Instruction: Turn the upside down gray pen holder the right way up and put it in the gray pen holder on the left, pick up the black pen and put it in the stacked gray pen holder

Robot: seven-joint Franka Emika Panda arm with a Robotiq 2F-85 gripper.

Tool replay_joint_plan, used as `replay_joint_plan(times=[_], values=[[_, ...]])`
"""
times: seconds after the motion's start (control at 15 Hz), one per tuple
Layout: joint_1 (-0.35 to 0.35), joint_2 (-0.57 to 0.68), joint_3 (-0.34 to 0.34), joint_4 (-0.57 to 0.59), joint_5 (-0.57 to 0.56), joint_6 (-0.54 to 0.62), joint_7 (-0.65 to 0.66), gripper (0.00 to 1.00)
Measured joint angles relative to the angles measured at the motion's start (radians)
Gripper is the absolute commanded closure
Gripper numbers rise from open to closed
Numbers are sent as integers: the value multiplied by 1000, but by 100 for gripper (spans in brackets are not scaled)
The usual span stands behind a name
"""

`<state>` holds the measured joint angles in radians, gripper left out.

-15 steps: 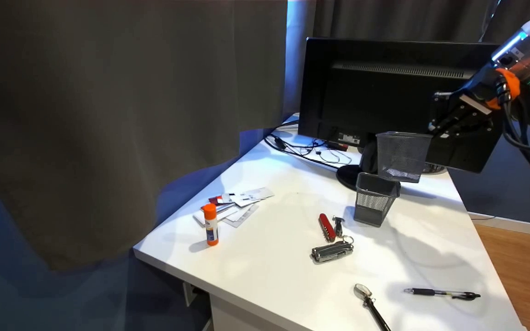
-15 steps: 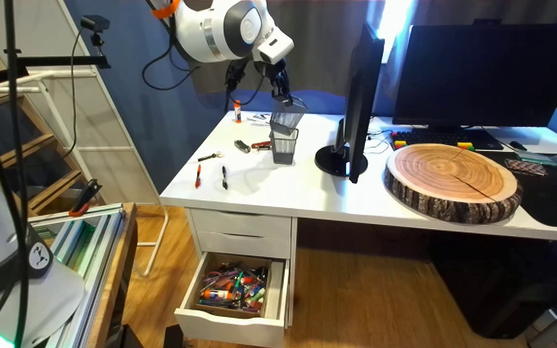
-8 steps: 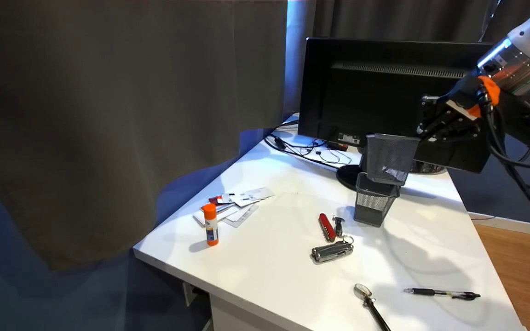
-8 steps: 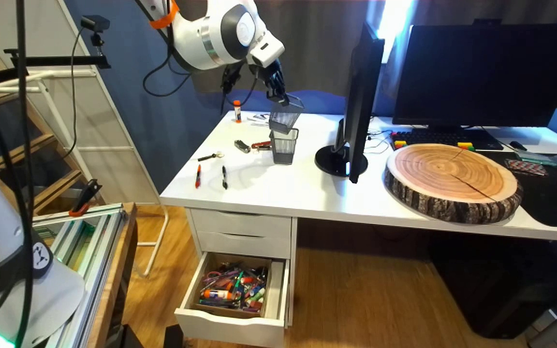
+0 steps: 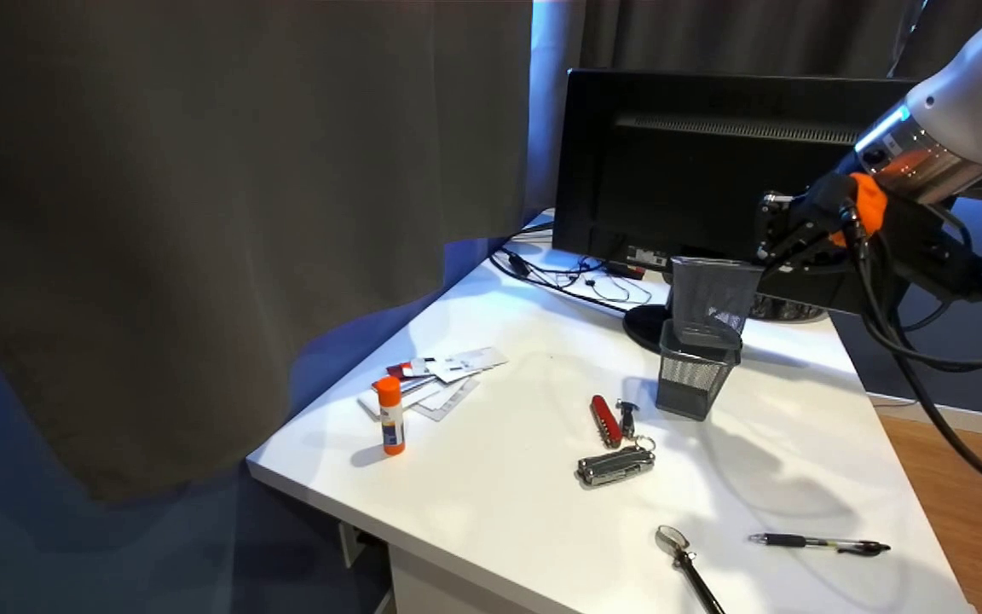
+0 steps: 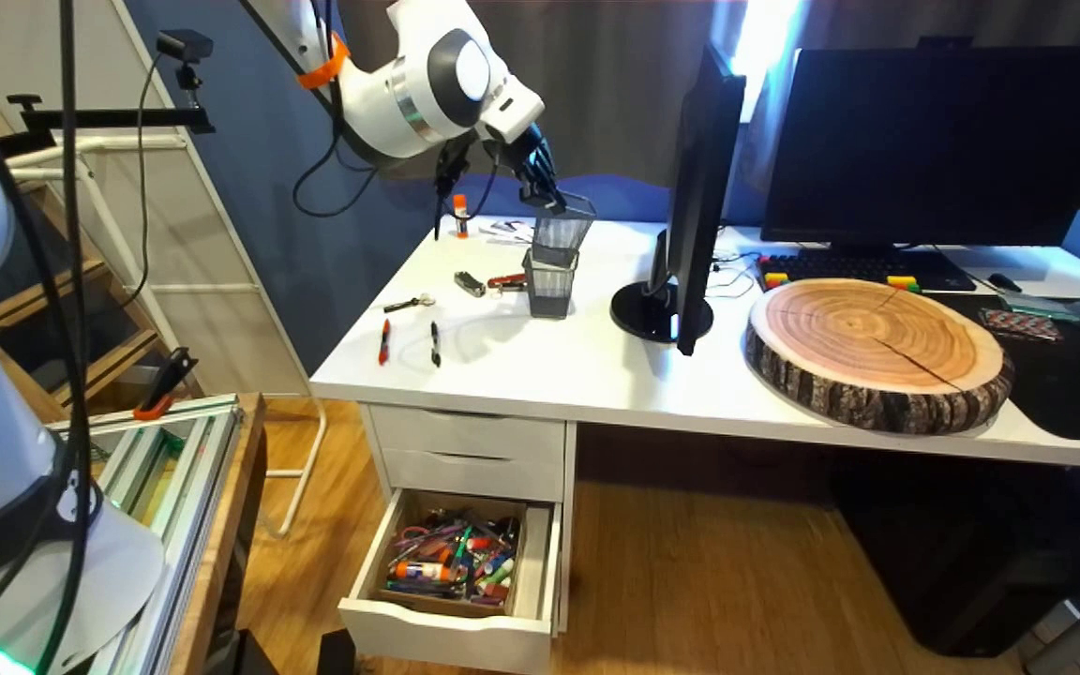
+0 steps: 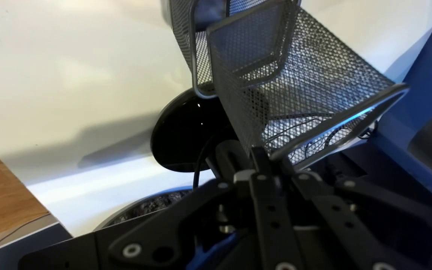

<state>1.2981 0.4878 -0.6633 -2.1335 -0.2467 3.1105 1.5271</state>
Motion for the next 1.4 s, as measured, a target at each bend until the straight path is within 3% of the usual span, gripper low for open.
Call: replay_joint_plan(times=[0.2, 0.53, 0.67, 1.2, 1.27, 1.4], values=[[59, 33, -63, 2, 1, 0, 17, 98], [106, 68, -86, 3, 80, 0, -6, 98], [117, 78, -86, 3, 115, 0, -22, 67], [148, 60, -140, -2, 159, 28, -131, 13], [141, 37, -134, -11, 159, 39, -168, 5], [111, -31, -97, -41, 159, 29, -278, 0]])
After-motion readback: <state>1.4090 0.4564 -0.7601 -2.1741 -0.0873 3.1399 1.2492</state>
